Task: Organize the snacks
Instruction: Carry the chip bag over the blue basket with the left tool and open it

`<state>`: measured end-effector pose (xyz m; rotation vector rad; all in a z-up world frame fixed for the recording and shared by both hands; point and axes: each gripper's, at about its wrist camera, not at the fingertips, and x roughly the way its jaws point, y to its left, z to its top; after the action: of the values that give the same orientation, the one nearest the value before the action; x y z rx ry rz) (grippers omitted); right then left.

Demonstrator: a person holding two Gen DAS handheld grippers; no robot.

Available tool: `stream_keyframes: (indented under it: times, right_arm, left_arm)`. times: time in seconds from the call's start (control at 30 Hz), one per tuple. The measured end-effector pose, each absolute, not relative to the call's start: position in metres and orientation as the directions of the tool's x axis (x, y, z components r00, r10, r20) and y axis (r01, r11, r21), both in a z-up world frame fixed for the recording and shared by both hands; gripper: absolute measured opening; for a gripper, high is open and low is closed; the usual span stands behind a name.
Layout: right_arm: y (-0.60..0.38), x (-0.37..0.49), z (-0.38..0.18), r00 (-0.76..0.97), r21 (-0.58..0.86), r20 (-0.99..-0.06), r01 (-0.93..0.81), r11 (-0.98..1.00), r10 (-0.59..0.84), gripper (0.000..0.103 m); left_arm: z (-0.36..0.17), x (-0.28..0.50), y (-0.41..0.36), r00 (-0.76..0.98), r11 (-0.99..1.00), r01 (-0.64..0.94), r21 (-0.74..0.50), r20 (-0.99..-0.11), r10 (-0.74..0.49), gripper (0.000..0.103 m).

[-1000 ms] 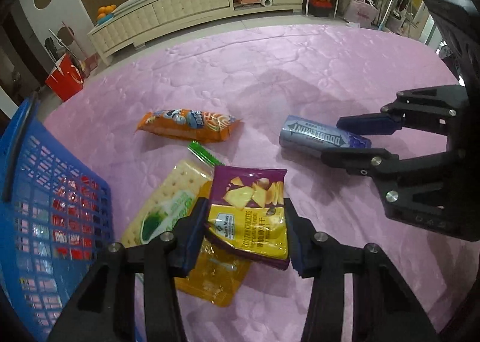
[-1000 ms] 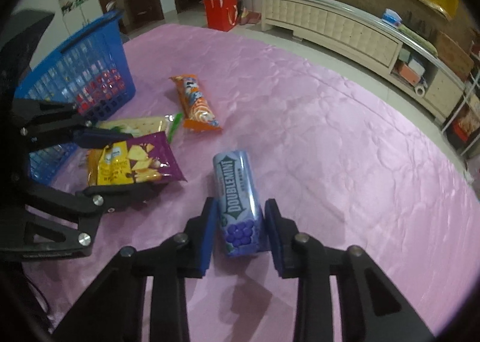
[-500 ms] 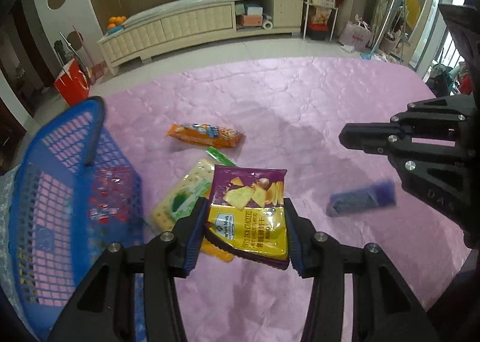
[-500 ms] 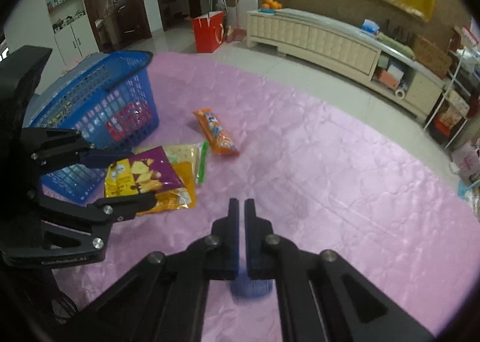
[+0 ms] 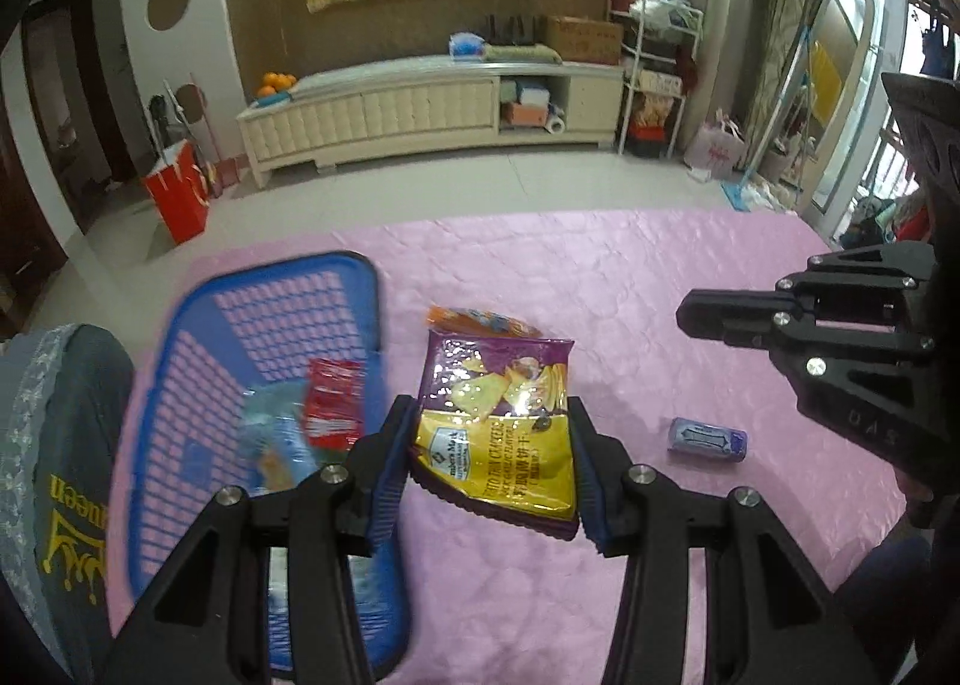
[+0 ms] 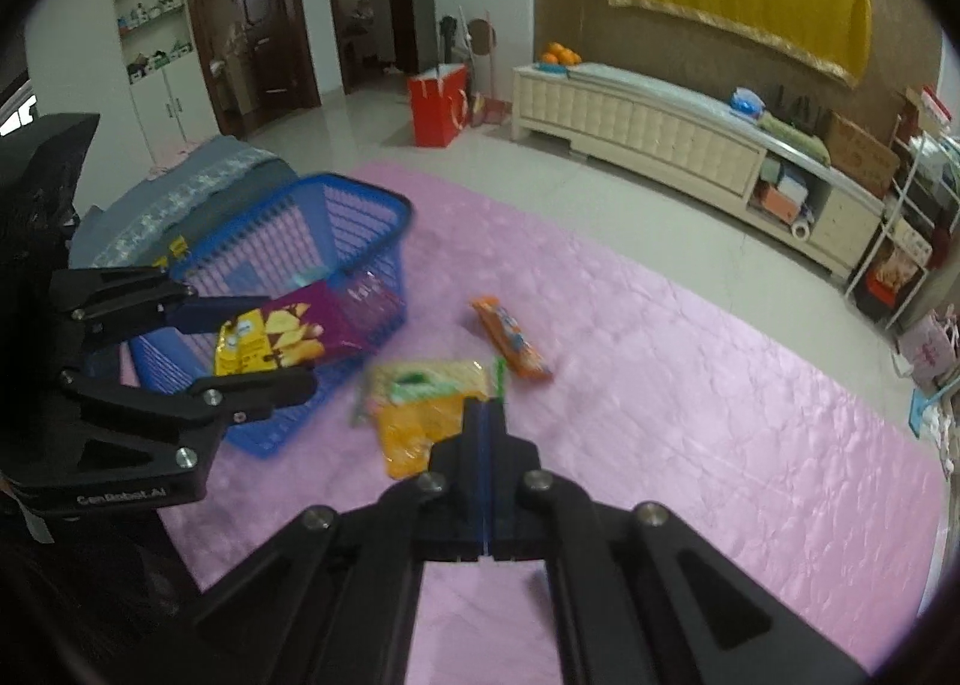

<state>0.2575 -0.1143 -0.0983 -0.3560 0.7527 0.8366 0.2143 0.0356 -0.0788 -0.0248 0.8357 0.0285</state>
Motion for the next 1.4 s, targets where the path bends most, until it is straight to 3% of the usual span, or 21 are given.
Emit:
stream_keyframes:
  times: [0.43, 1.17, 1.2, 1.27, 1.4]
  right_arm:
    - [-0.023, 0.231, -0.089, 0.390, 0.010, -0.710, -0.827, 0.562, 0.587, 0.002]
    - [0.061, 0.236, -0.131, 0.324, 0.015, -0.791, -0.839, 0.544, 0.520, 0.002]
    - [0.061, 0.237, -0.132, 0.324, 0.018, -0.792, -0.836, 0.549, 0.518, 0.002]
    - [0.062, 0.237, -0.133, 0.322, 0.028, -0.794, -0.829, 0.559, 0.516, 0.002]
    - [0.057, 0.236, -0.132, 0.321, 0.037, -0.797, -0.819, 0.573, 0.511, 0.002]
  left_arm:
    - [-0.064, 0.186, 0.130, 0.675, 0.991, -0.131, -0.011, -0.734, 0.081, 0.046]
    - [-0.120, 0.188, 0.202, 0.589, 0.982, -0.168, -0.082, -0.808, 0.033, 0.046]
    - [-0.120, 0.186, 0.201, 0.589, 0.982, -0.165, -0.086, -0.807, 0.029, 0.048]
    - [-0.119, 0.183, 0.200, 0.593, 0.983, -0.158, -0.090, -0.805, 0.021, 0.061]
    - [-0.112, 0.177, 0.191, 0.610, 0.989, -0.137, -0.059, -0.791, 0.038, 0.069]
